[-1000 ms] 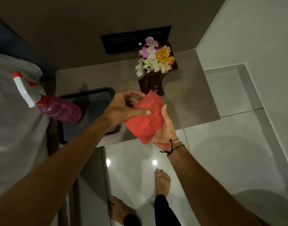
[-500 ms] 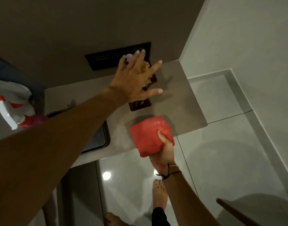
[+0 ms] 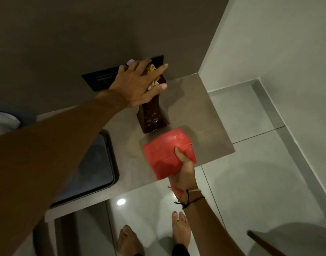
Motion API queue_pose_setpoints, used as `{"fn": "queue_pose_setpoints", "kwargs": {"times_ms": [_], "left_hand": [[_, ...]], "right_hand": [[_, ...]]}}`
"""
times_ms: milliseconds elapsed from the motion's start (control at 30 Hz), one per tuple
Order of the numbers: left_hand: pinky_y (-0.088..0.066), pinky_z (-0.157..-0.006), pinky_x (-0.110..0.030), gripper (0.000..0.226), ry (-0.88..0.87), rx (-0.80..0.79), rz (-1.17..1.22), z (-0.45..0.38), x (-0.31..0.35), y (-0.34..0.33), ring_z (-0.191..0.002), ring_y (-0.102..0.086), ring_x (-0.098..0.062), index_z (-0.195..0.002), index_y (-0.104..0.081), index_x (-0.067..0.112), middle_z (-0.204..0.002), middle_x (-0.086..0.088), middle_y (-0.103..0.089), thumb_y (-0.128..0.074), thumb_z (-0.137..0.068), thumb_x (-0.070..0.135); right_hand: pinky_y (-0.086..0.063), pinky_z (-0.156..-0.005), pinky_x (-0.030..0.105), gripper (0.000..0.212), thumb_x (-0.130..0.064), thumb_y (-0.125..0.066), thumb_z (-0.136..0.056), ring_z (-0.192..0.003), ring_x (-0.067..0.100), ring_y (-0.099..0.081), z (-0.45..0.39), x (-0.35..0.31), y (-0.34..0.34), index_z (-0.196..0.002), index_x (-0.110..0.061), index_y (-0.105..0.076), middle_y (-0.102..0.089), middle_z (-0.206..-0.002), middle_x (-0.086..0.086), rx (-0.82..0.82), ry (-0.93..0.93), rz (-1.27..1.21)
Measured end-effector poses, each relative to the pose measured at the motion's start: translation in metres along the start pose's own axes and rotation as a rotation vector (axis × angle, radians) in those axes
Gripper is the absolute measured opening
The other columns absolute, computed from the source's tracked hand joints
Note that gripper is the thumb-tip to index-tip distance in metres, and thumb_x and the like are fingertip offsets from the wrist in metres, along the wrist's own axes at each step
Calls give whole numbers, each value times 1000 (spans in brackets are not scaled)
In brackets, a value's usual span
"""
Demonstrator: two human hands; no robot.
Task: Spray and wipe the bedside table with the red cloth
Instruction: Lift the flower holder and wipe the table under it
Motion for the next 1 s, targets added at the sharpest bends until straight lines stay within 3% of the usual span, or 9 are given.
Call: {"fn": "queue_pose_setpoints", "kwargs": {"times_ms": [133, 200, 300, 400, 600, 733, 867, 933, 1000], "left_hand": [[-28, -116, -65, 73, 0, 21, 66, -2, -7, -3, -153, -25, -42, -160, -20, 45, -169, -14, -22, -19, -93, 74], [-27, -116, -65, 70, -9, 38, 100, -3, -7, -3, -154, -25, -38, -159, -24, 44, -170, -14, -24, -24, -95, 72], [-29, -116, -66, 66, -2, 24, 132, -11, -14, -2, -154, -27, -37, -158, -27, 44, -169, -12, -25, -27, -97, 71], [-30, -116, -67, 65, -13, -4, 160, -19, -19, -2, -152, -29, -38, -157, -28, 44, -167, -11, -28, -26, -97, 70], [-28, -117, -69, 67, -36, -39, 161, -21, -22, -1, -152, -28, -41, -156, -30, 43, -168, -12, -27, -25, -96, 72], [-28, -116, -72, 71, -61, -33, 105, -18, -15, -2, -151, -27, -43, -157, -29, 41, -168, -14, -24, -24, -94, 73], [-32, -114, -70, 68, -49, -35, 101, -22, -21, 0, -149, -31, -43, -156, -29, 42, -167, -13, -27, -24, -96, 73], [-32, -114, -69, 66, -51, -36, 103, -22, -22, 0, -150, -31, -41, -156, -30, 43, -167, -11, -27, -25, -96, 72], [-31, -114, -67, 65, -49, -37, 126, -23, -22, 1, -150, -31, -41, -156, -31, 43, -167, -10, -28, -26, -97, 70]], "right_hand": [[-47, -107, 46, 42, -16, -63, -96, -124, 23, -61, -5, -18, -29, -137, -20, -55, -65, -129, 1, 285, 420, 132], [-43, -112, 31, 57, -1, -54, -95, -132, 5, -52, -4, -28, -57, -148, -19, -44, -57, -140, -7, 294, 730, 251], [-24, -123, 40, 81, 4, -48, -86, -155, 18, -17, -21, -20, -103, -159, -20, -22, -24, -167, 9, 255, 1031, 723], [-15, -123, 60, 71, -30, -42, -94, -155, 37, -4, -49, 12, -126, -160, -22, -16, -9, -168, 22, 170, 1047, 1307], [-17, -123, 60, 63, -30, -40, -99, -155, 41, -6, -57, 58, -78, -159, -25, -24, -14, -167, 23, 120, 1011, 1838], [-22, -121, 63, 63, -19, -57, -97, -152, 43, -18, -37, 66, -51, -155, -25, -34, -27, -165, 16, 59, 807, 1758], [-44, -113, 53, 65, -2, -46, -91, -145, 30, -42, -13, 22, -48, -154, -17, -38, -44, -157, 11, 288, 946, 916], [-33, -121, 46, 74, -4, -46, -87, -152, 22, -30, -16, -2, -59, -157, -19, -28, -34, -163, 10, 366, 1046, 851], [-15, -127, 45, 71, -14, -42, -92, -157, 23, -11, -32, -14, -87, -159, -22, -21, -20, -168, 15, 333, 1121, 1086]]}}
Point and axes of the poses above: each hand's wrist, its own z-axis away from the middle knuckle, its own y-axis out of the back of the hand, x = y × z, the point moved 5 cm from there along -z, towards the middle knuckle
